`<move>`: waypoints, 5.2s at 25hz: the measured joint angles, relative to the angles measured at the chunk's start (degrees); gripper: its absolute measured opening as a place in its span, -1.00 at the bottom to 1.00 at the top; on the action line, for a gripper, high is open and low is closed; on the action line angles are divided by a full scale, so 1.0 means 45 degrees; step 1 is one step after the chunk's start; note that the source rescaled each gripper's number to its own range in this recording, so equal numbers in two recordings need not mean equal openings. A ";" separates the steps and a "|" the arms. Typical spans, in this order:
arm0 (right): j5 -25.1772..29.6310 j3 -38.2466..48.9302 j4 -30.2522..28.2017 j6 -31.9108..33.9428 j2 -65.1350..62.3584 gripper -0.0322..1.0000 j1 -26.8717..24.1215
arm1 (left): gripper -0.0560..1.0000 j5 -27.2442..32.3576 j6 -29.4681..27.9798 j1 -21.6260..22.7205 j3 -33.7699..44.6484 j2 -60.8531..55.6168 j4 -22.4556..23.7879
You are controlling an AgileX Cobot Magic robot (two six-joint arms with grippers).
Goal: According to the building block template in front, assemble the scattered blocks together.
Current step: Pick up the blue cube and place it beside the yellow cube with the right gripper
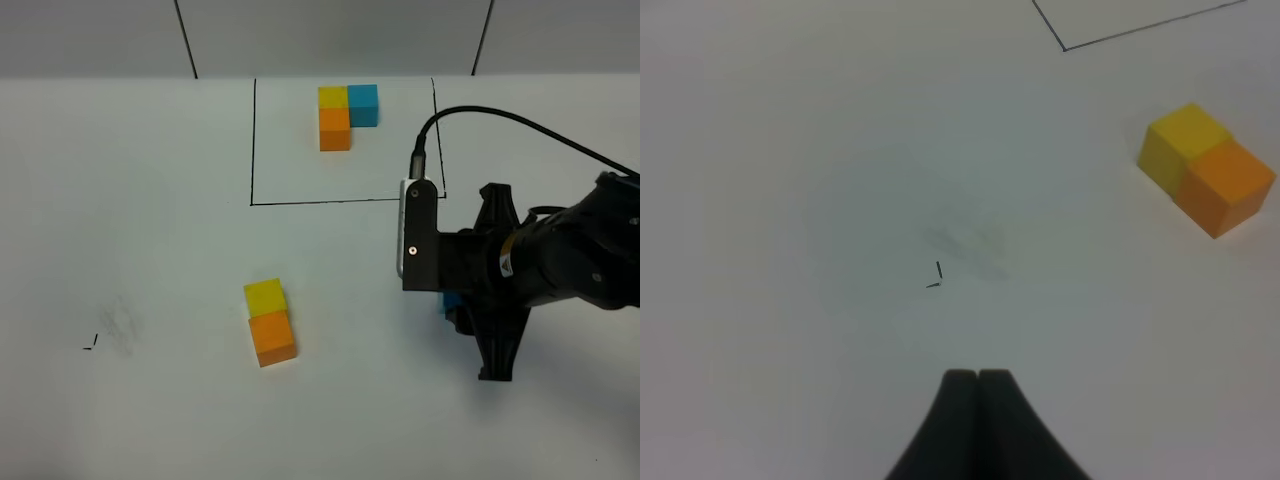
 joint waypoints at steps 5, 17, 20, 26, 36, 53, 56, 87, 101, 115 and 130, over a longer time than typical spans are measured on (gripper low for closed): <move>0.1397 -0.1806 0.0523 -0.0949 0.0858 0.09 0.0015 | -0.89 0.0000 0.0000 0.0000 0.0000 0.0000 0.0000; 0.3241 -0.5671 0.1728 -0.3005 0.3860 0.09 0.0828 | -0.89 0.0000 -0.0022 0.0000 0.0000 0.0000 0.0000; 0.3540 -0.6535 0.1963 -0.3319 0.4571 0.09 0.1051 | -0.89 0.0000 -0.0010 0.0000 0.0000 0.0000 0.0000; 0.3660 -0.7630 0.2501 -0.3799 0.5691 0.09 0.1299 | -0.89 0.0000 -0.0033 0.0000 0.0000 0.0000 0.0000; 0.3850 -0.8465 0.2738 -0.4079 0.7012 0.09 0.1389 | -0.89 0.0000 -0.0033 0.0000 0.0000 0.0000 0.0000; 0.3309 -0.8465 0.3285 -0.4793 0.7584 0.09 0.1389 | -0.89 0.0000 -0.0033 0.0000 0.0000 0.0000 0.0000; 0.3309 -0.8670 0.3344 -0.4844 0.7823 0.09 0.1389 | -0.89 0.0000 -0.0033 0.0000 0.0000 0.0000 0.0000; 0.3528 -0.9503 0.3830 -0.4029 0.9141 0.09 0.1389 | -0.89 0.0000 -0.0033 0.0000 0.0000 0.0000 0.0000; 0.3249 -0.9518 0.3893 -0.3791 0.9367 0.09 0.1389 | -0.89 0.0000 -0.0033 0.0000 0.0000 0.0000 0.0000; 0.3099 -0.9597 0.3917 -0.3408 0.9435 0.09 0.1389 | -0.89 0.0000 0.0007 0.0000 0.0000 0.0000 0.0000; 0.3066 -0.9597 0.3880 -0.3183 0.9460 0.38 0.1389 | -0.89 0.0000 0.0007 0.0000 0.0000 0.0000 0.0000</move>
